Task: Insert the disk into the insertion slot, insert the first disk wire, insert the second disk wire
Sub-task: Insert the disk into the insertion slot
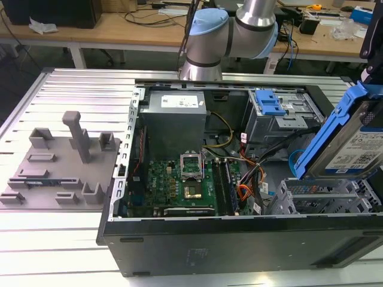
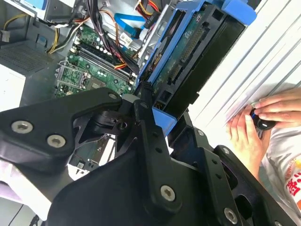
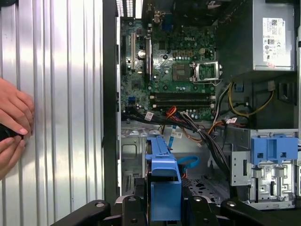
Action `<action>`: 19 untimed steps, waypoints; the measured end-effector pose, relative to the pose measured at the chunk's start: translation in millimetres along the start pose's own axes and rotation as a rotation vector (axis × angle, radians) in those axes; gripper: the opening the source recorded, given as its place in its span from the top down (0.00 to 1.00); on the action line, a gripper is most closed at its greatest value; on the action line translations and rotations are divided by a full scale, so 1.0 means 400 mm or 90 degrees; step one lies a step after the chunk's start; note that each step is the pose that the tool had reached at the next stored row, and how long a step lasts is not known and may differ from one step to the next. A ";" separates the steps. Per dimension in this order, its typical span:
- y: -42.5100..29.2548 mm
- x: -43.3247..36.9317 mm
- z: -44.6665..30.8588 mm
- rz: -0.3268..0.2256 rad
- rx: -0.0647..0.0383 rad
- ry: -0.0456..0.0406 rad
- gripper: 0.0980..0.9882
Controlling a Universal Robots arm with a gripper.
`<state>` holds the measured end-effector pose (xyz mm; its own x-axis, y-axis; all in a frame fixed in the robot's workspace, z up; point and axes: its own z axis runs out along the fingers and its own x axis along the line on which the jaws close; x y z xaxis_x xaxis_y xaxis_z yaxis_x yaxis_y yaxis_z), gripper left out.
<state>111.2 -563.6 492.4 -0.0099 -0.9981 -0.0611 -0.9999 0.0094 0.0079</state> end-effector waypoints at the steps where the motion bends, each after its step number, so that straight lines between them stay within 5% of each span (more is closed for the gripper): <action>1: -0.002 -0.005 0.004 0.000 0.000 0.0000 0.70; 8: -0.004 -0.006 0.034 0.000 0.000 0.0000 0.70; 19: -0.007 -0.006 0.042 0.000 0.000 0.0000 0.70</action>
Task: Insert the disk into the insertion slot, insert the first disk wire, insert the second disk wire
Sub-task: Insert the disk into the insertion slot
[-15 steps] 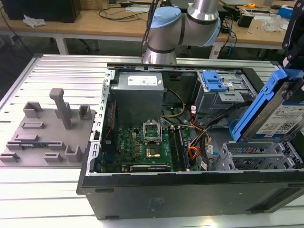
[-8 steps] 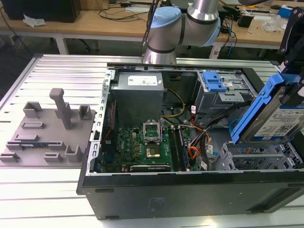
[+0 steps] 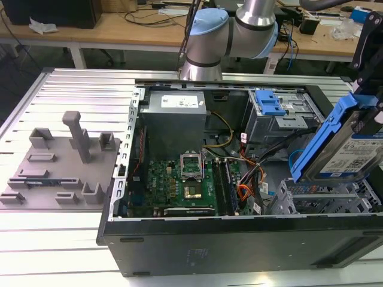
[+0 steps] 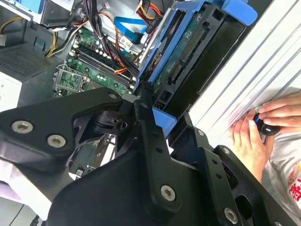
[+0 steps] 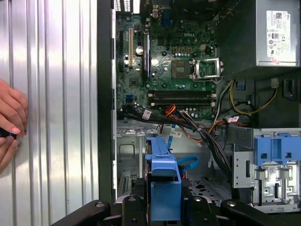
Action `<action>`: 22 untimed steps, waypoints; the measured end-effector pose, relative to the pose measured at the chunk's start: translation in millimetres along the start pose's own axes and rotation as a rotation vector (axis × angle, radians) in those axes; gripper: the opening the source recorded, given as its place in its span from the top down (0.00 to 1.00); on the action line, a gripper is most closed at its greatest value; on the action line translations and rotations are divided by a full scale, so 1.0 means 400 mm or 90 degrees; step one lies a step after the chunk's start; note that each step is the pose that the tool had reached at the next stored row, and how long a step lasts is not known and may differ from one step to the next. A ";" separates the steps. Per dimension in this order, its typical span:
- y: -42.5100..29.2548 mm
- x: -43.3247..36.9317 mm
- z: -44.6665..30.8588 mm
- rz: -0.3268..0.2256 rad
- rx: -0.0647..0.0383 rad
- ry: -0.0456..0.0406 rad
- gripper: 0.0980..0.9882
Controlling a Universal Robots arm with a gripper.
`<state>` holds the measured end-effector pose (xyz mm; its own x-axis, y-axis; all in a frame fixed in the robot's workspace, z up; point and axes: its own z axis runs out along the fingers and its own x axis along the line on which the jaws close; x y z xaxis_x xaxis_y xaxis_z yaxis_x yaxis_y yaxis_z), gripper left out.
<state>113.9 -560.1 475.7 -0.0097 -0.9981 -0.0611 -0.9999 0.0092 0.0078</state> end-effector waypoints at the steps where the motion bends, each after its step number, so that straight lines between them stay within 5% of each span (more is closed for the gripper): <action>1: -0.001 0.000 0.002 0.000 0.000 0.0000 0.70; 22: -0.003 0.002 0.039 0.000 0.000 0.0000 0.70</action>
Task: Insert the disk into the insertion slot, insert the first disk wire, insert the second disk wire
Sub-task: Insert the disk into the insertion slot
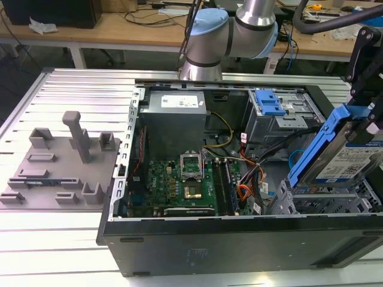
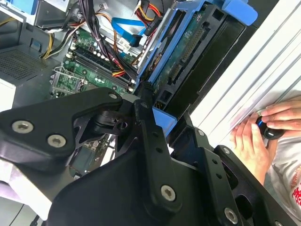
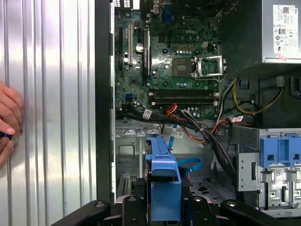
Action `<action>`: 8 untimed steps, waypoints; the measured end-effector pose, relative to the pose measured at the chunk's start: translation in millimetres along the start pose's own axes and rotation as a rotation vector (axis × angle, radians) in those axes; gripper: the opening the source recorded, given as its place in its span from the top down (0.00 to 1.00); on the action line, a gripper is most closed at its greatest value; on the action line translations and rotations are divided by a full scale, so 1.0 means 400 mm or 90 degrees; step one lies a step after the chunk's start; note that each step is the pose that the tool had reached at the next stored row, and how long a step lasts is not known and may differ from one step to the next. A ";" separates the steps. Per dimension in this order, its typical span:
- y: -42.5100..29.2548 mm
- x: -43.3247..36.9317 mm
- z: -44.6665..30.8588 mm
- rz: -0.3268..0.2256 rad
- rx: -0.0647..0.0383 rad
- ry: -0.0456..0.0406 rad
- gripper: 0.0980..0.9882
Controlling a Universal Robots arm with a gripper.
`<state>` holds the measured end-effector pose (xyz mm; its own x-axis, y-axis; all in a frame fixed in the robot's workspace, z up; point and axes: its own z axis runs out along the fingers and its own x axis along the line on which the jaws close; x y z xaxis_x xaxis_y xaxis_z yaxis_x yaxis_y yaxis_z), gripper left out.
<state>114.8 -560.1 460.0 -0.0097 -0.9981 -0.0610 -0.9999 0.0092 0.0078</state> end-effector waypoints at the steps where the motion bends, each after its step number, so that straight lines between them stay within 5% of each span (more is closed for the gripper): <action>1: 0.000 0.000 0.002 0.000 0.000 0.0000 0.70; 8: -0.002 0.002 0.027 0.000 0.000 0.0006 0.70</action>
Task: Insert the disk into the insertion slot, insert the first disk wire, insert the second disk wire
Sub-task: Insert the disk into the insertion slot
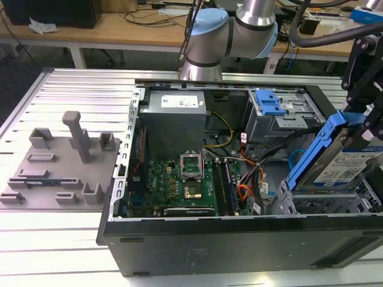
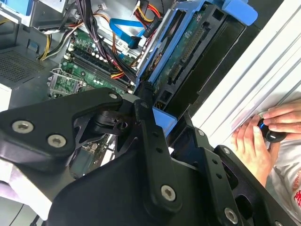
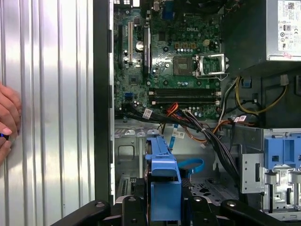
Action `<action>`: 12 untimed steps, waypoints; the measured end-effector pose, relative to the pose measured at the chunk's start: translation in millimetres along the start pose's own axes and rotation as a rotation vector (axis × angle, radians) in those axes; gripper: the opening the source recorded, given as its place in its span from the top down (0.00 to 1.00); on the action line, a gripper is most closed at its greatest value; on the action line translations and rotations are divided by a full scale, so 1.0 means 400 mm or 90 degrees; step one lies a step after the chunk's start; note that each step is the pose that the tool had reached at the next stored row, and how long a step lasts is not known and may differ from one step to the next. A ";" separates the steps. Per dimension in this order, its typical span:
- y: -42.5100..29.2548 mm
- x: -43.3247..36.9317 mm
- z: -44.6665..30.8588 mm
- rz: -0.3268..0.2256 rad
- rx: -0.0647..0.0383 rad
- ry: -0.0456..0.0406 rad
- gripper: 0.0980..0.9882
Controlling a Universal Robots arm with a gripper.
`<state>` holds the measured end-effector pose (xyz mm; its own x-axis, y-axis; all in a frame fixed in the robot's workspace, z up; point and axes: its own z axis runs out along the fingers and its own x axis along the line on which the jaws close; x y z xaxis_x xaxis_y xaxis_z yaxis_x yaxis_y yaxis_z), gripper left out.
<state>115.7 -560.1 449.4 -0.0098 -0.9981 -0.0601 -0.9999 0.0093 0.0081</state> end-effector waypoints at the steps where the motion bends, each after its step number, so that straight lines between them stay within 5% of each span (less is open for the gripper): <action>1: 0.000 0.000 0.003 0.000 0.000 0.0003 0.70; 12: 0.000 0.005 0.058 0.000 0.000 -0.0004 0.69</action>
<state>115.6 -560.8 426.2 -0.0097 -0.9981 -0.0608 -0.9999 0.0092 0.0078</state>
